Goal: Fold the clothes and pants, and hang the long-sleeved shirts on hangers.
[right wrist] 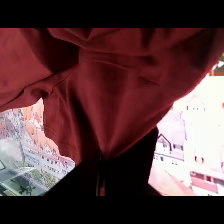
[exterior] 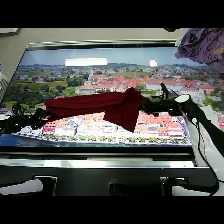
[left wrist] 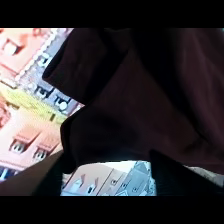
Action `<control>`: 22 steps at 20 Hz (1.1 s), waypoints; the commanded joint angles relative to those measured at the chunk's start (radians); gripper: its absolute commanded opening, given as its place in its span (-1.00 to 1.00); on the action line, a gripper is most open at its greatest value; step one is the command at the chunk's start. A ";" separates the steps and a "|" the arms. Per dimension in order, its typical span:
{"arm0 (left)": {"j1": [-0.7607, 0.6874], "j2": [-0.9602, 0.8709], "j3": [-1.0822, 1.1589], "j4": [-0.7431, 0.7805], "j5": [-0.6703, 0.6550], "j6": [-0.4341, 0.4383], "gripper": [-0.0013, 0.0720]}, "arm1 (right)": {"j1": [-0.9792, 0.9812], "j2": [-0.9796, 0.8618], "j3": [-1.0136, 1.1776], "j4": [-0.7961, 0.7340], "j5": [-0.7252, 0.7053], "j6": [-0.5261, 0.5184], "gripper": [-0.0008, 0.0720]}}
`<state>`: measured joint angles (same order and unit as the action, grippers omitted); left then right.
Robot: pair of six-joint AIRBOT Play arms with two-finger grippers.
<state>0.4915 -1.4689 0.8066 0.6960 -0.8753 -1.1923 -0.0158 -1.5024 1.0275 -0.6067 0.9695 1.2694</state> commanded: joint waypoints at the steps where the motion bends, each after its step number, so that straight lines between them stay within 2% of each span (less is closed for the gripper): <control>1: -0.041 -0.029 0.008 -0.016 0.013 0.004 -0.21 | 0.001 0.035 0.000 -0.025 0.001 0.028 -0.91; 2: -0.048 -0.028 0.016 -0.020 0.005 0.004 -0.90 | 0.001 0.045 0.000 -0.031 0.001 0.037 -0.91; 5: -0.059 -0.003 0.104 -0.050 -0.040 0.005 -0.93 | 0.000 0.100 0.018 -0.056 -0.007 0.037 -0.91; 7: -0.063 0.045 0.226 -0.049 -0.066 -0.006 -0.93 | 0.000 0.141 0.109 -0.156 -0.007 0.067 -0.91; 11: -0.061 0.164 0.612 -0.011 -0.072 -0.134 -0.93 | 0.000 0.222 0.455 -0.425 0.018 0.157 -0.91; 14: -0.061 0.261 0.937 0.125 -0.097 -0.246 -0.93 | 0.001 0.312 0.720 -0.541 0.069 0.160 -0.91; 17: -0.061 0.372 1.165 0.303 -0.157 -0.365 -0.93 | 0.001 0.443 0.876 -0.632 0.087 0.160 -0.91; 20: -0.061 0.523 1.225 0.407 -0.195 -0.392 -0.93 | 0.001 0.599 0.920 -0.704 0.064 0.170 -0.91; 22: -0.061 0.614 1.225 0.477 -0.243 -0.435 -0.93 | 0.001 0.686 0.920 -0.766 0.061 0.223 -0.91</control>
<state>0.4309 -0.9783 1.9728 1.0328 -1.0554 -1.5536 -0.0151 -0.9360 1.9057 -1.2629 1.0386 1.4452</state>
